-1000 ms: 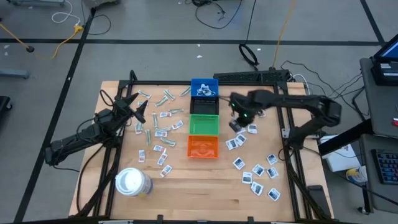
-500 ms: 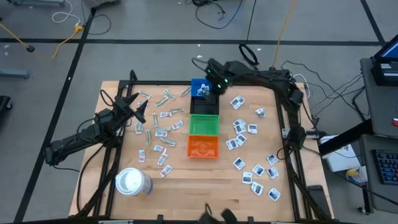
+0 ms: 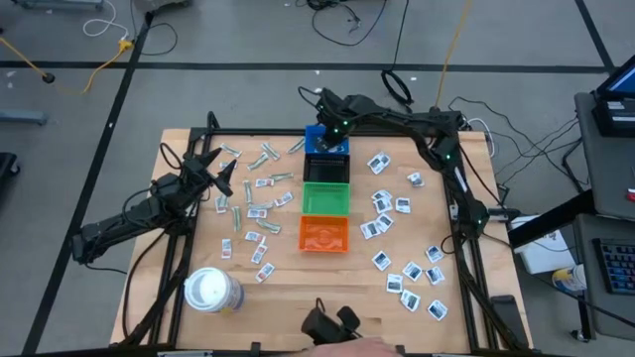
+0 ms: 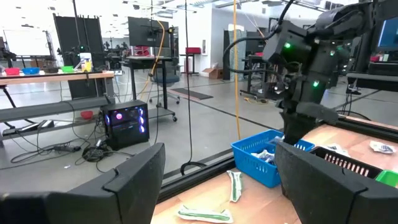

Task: Pick & Place First Aid Supplies
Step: Put the blue alcohol pad into the blue bin

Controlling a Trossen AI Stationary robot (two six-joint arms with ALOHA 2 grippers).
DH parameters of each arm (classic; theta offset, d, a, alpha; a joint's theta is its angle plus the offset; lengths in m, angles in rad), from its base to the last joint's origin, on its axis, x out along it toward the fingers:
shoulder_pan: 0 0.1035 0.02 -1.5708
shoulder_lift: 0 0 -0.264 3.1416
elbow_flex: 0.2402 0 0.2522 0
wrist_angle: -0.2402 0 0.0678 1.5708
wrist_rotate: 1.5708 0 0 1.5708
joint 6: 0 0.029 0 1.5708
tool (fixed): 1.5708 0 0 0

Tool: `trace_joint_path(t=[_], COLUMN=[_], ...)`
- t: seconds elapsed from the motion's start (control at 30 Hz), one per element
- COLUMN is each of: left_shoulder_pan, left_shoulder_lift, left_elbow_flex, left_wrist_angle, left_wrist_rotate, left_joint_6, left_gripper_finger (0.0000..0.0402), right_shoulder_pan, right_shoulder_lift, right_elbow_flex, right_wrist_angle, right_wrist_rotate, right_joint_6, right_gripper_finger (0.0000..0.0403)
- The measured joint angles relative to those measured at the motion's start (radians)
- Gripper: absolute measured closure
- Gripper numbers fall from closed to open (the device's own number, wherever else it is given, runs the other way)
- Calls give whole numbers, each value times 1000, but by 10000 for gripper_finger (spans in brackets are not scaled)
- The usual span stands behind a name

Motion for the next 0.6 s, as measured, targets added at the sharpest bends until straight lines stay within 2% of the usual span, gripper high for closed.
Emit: trace_joint_path(t=[0.1,0.27,0.6], left_shoulder_pan=[0,0,0], left_shoulder_lift=[0,0,0], left_elbow_flex=[0,0,0], left_wrist_angle=[0,0,0], left_wrist_rotate=[0,0,0], left_joint_6=[0,0,0], left_gripper_finger=[96,96,96], right_shoulder_pan=[0,0,0], right_shoulder_lift=[3,3,-2], right_elbow_flex=[0,0,0], right_wrist_angle=[18,48,-8], right_wrist_rotate=[15,131,121], right_joint_6=[-27,-35,-8], right_gripper_finger=[400,374,264])
